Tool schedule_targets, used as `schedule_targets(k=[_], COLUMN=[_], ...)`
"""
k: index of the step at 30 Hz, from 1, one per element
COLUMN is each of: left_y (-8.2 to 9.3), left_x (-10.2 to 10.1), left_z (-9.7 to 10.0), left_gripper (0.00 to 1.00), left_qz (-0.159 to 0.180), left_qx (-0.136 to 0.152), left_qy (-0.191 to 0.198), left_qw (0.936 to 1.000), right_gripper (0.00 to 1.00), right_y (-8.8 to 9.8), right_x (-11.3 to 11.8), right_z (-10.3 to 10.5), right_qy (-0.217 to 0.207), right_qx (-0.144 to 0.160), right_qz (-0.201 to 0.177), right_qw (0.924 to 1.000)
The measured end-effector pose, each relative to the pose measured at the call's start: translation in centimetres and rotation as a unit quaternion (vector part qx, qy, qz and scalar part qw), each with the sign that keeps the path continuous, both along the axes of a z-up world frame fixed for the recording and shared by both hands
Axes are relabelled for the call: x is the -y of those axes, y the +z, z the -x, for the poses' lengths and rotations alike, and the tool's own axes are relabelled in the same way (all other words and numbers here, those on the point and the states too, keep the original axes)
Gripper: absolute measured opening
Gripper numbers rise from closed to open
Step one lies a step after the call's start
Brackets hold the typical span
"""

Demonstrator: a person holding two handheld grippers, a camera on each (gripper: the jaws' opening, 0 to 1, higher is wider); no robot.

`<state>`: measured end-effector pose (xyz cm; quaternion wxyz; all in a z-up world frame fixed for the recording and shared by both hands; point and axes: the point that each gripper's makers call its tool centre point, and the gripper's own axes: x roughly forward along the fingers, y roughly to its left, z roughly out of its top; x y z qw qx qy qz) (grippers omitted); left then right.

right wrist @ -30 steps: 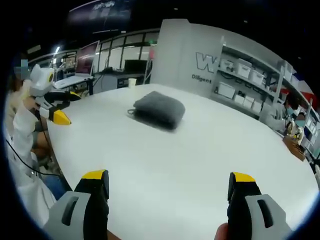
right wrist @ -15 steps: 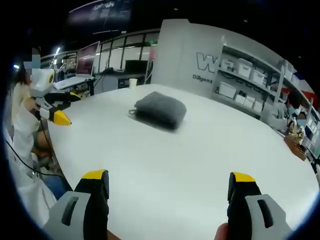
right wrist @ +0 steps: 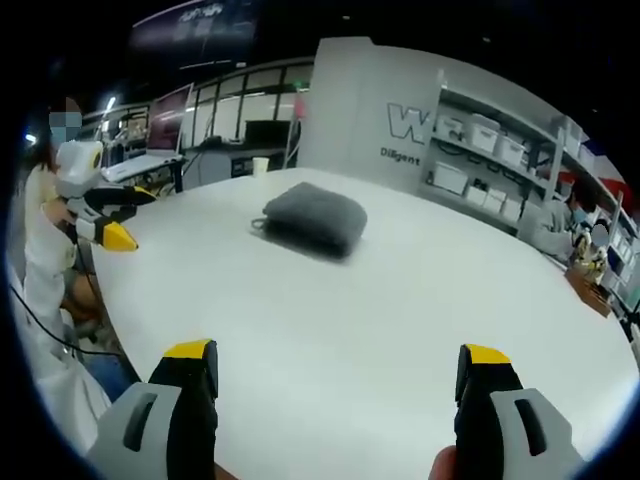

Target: Open the folded towel by lifting each exposed corner and separating the folded layers until the towel lies flat within the target outline without major curled edges

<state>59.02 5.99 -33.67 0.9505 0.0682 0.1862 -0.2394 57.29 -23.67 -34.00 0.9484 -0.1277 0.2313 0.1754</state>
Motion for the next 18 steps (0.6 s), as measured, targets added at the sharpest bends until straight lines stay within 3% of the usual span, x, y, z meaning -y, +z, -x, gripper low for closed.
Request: schedule_targets(k=[5, 13, 18], left_y=[0.0, -0.2, 0.4], left_x=[-0.4, -3.2, -4.6], left_z=[0.2, 0.1, 0.1], left_gripper=[1.0, 1.0, 1.0], left_qz=[0.006, -0.004, 0.011], left_qx=[0.004, 0.005, 0.017], left_qy=[-0.003, 0.021, 0.032], left_qw=[1.0, 0.9998, 0.9993], right_gripper=[0.99, 0.99, 0.99], right_y=[0.2, 0.4, 0.5], right_x=[-0.5, -2.1, -4.6], right_z=[-0.1, -1.0, -2.1], right_qy=[-0.002, 0.0, 0.046], right_qx=[0.003, 0.009, -0.002], right_qz=[0.006, 0.039, 0.063], right_qw=[1.0, 0.9992, 0.997])
